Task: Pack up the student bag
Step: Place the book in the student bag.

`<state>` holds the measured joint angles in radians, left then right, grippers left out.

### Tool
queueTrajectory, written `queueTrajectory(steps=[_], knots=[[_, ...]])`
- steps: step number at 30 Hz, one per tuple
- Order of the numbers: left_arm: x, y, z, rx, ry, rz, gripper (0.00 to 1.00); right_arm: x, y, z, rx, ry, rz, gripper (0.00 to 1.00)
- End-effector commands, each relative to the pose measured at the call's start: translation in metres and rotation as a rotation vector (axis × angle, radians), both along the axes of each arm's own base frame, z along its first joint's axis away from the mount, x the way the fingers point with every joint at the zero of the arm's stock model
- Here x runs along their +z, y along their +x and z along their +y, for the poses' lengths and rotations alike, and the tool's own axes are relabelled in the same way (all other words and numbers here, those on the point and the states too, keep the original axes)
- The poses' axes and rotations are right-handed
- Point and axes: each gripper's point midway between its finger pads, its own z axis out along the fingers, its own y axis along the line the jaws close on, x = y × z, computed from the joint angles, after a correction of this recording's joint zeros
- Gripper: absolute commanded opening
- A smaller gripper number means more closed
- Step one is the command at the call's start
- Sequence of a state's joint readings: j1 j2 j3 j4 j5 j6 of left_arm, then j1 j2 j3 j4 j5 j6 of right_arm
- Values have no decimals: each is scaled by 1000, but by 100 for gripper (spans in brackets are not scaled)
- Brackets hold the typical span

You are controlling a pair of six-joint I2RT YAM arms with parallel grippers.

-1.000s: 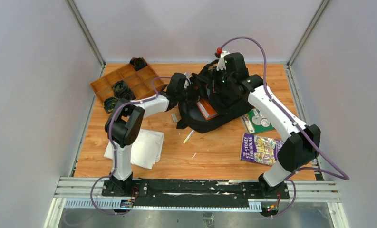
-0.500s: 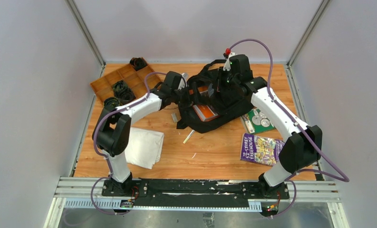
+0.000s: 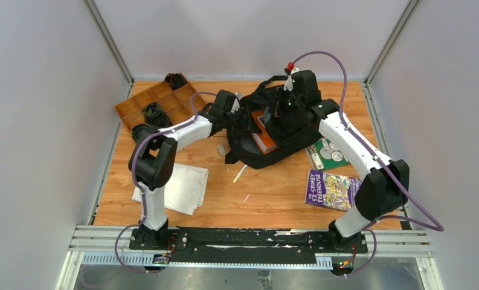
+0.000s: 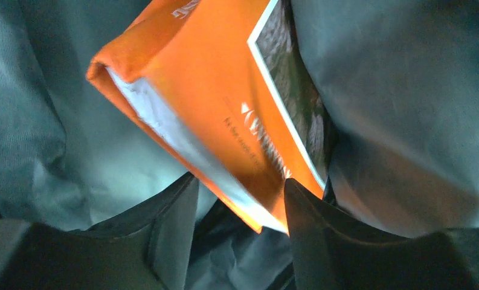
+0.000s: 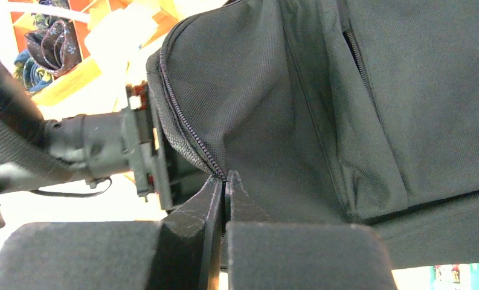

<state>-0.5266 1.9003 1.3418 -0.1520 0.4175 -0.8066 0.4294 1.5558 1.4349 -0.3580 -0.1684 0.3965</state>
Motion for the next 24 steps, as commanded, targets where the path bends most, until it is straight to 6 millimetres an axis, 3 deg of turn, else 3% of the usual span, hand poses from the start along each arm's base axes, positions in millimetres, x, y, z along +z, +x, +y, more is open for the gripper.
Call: queueTrajectory(steps=[1, 7, 12, 14, 19, 20, 22, 24], knots=[[1, 29, -12, 17, -1, -35, 62, 11, 1, -4, -13, 29, -25, 0], [8, 17, 10, 3, 95, -98, 82, 4, 1, -6, -19, 14, -17, 0], [2, 6, 39, -30, 260, -134, 87, -5, 0, -11, -33, -10, -1, 0], [12, -3, 42, -52, 256, -150, 86, -7, 1, -13, -36, -15, 3, 0], [59, -37, 61, -79, 230, -243, 85, -9, 3, -11, -8, -22, 15, 0], [69, -42, 66, -72, 223, -280, 85, -9, 1, -5, 32, -14, 17, 2], [84, -53, 77, -50, 215, -354, 85, -7, -6, 1, 100, -18, 33, 24], [92, -61, 93, -29, 239, -413, 86, -4, -15, -9, 104, -76, 48, 43]])
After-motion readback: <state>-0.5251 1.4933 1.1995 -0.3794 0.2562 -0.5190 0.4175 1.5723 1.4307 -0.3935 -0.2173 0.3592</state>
